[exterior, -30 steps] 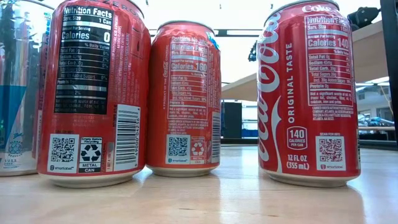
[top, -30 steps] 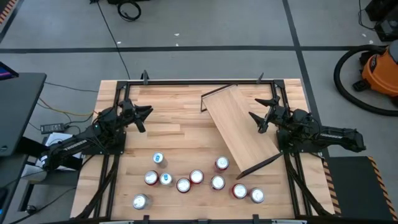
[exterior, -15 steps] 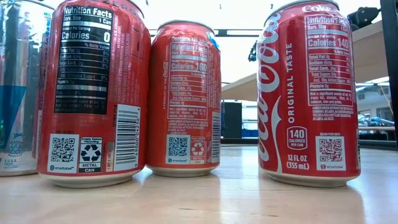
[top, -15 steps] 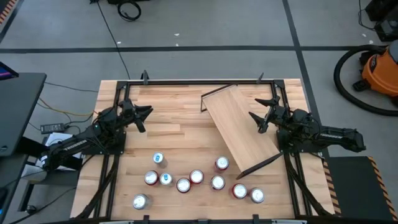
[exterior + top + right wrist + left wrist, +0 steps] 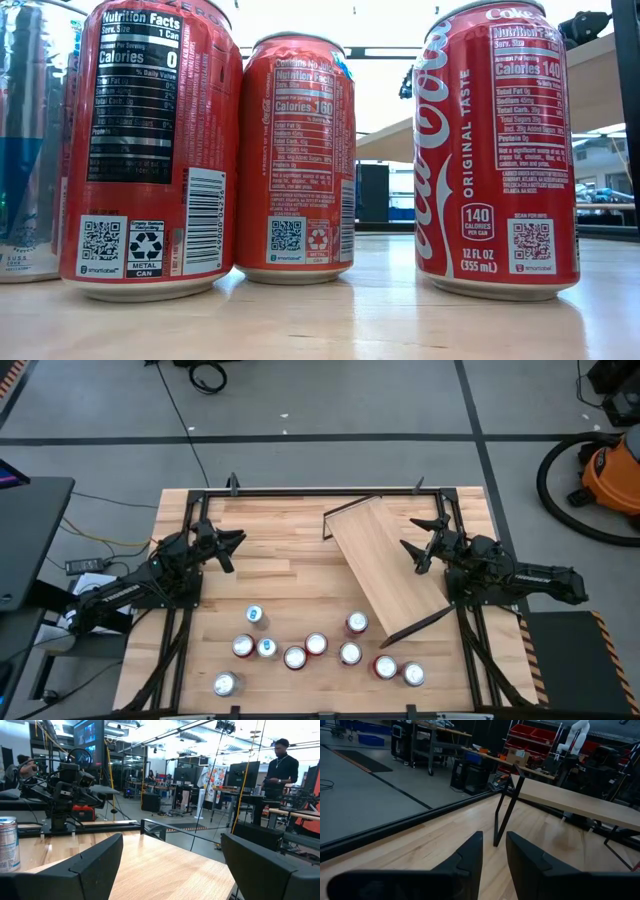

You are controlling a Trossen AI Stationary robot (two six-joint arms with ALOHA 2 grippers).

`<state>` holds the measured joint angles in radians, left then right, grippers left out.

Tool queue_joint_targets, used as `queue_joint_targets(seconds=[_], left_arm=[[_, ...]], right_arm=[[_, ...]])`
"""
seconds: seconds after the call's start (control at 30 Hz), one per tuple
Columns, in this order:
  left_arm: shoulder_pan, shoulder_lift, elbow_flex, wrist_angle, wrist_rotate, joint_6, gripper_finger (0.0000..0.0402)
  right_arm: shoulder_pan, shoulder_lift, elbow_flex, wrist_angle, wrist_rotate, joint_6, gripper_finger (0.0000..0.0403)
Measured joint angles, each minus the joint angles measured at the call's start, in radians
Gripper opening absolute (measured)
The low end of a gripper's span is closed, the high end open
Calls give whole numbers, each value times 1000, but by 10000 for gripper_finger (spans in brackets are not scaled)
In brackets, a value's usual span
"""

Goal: Place canned beverage on shelf

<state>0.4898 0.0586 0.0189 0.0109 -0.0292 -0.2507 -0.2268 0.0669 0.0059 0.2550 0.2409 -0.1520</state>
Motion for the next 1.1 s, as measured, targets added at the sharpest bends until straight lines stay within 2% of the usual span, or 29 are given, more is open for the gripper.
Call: queue_joint_targets(seconds=[0.53, 0.77, 0.93, 1.1], left_arm=[[0, 0, 0, 23, -3, 26, 94], [0, 0, 0, 233, -6, -157, 94], [0, 0, 0, 401, -6, -194, 94], [0, 0, 0, 539, -7, -242, 94]], right_arm=[[0, 0, 0, 0, 0, 0, 348], [0, 0, 0, 33, 0, 10, 348], [0, 0, 0, 208, 0, 141, 348], [0, -1, 0, 421, 26, 389, 348]])
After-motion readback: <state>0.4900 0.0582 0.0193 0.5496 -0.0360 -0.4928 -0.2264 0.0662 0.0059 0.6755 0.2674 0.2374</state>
